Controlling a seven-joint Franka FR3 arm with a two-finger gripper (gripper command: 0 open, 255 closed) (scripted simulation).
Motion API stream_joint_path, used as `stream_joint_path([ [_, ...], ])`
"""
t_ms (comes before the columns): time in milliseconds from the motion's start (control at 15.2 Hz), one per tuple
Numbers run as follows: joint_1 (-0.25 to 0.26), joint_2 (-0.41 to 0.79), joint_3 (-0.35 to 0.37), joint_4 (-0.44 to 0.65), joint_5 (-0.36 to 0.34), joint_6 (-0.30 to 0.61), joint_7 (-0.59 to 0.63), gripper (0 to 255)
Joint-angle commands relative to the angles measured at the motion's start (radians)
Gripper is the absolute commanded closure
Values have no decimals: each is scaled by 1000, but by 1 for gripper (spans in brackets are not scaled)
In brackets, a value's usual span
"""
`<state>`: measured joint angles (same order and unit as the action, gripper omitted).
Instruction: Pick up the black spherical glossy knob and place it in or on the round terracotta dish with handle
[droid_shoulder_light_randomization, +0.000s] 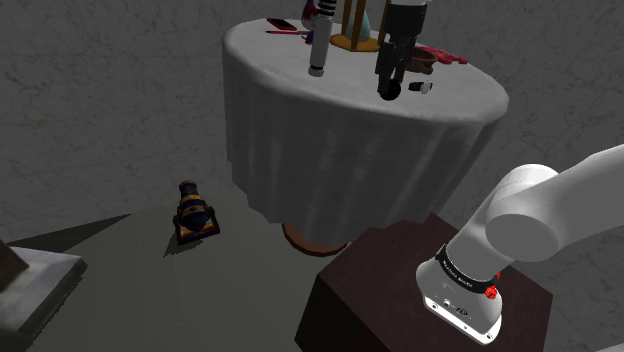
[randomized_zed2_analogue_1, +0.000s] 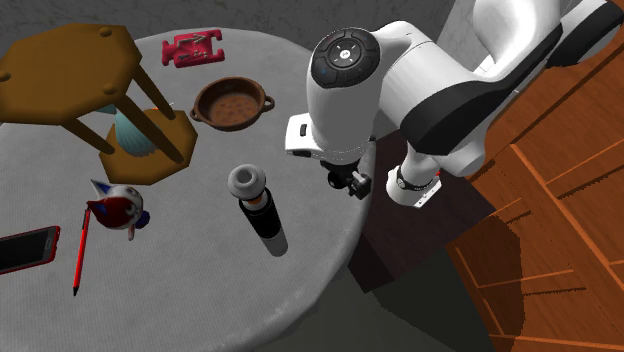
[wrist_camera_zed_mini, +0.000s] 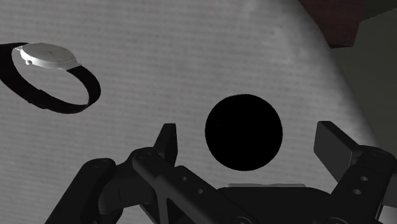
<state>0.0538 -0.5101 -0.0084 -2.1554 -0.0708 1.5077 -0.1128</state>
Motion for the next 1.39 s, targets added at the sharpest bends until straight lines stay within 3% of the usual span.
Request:
stream_joint_path([
  [0, 0, -5, -2, -26, -1, 22, -1, 0],
  [462, 0, -4, -2, -26, -1, 22, 0, 0],
  [528, 0, -4, -2, -26, -1, 22, 0, 255],
  [1122, 0, -4, -2, -26, -1, 22, -1, 255],
  [1320, -1, 2, -1, 20, -1, -17, -3, 255],
])
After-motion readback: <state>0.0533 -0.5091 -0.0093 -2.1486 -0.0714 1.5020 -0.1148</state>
